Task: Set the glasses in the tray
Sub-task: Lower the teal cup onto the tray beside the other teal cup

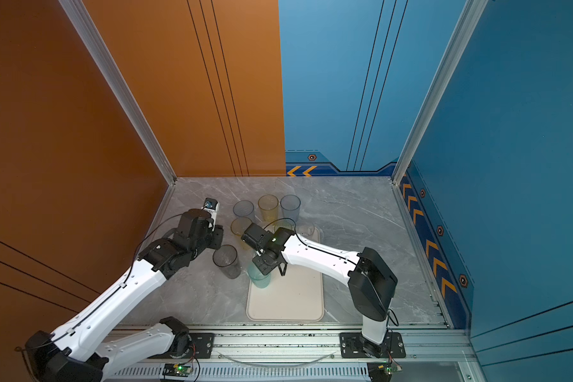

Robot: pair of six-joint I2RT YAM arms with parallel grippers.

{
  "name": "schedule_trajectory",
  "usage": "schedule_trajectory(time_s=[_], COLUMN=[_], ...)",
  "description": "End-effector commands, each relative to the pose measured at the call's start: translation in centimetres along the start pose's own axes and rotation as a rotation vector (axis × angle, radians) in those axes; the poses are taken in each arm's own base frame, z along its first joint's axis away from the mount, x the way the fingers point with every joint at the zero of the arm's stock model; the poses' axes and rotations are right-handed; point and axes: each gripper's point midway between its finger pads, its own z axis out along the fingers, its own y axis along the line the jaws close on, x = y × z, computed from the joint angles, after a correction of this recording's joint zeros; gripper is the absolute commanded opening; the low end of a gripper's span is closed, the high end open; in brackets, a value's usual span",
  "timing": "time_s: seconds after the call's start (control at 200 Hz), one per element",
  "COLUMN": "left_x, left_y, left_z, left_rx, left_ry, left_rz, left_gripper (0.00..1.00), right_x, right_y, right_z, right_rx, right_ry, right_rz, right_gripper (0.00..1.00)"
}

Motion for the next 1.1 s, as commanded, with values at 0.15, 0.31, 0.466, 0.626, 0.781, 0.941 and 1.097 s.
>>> schedule_trajectory(time_s=[0.15,0.31,0.466,0.626,0.781,0.941,1.097], left_x=[-0.1,0.1,0.1,0.2,0.3,0.2,0.2], left_y=[0.7,0.8,0.9,0.9,1.0,1.1,1.1], left_z=[-0.4,-0.3,-0.2,-0.1,-0.1,-0.1,-0.2], left_rx=[-0.024,-0.025,-0.027,-0.028,-0.030,-0.031,-0.031], left_ry=[0.004,0.008,0.009,0.014,0.015,0.014,0.012], left_rz=[0.006,0.007,0.005,0.006,0.006,0.004,0.003], left_gripper=[0.41,0.42,0.42,0.42,0.42,0.42,0.42], right_x=[-1.4,-1.8,-1.9,-1.9,-1.9,-2.1,-2.0], right_y=[-0.1,-0.3,-0.4,-0.5,-0.6,-0.6,-0.5], right_z=[0.2,0.2,0.3,0.5,0.6,0.4,0.5], right_rx=[-0.010,-0.006,-0.005,-0.004,-0.002,-0.004,-0.011], right_ry=[-0.023,-0.028,-0.028,-0.022,-0.021,-0.027,-0.022], right_rz=[0.009,0.011,0.013,0.013,0.014,0.015,0.012], right_gripper=[0.06,0.06,0.06,0.06,0.06,0.06,0.12])
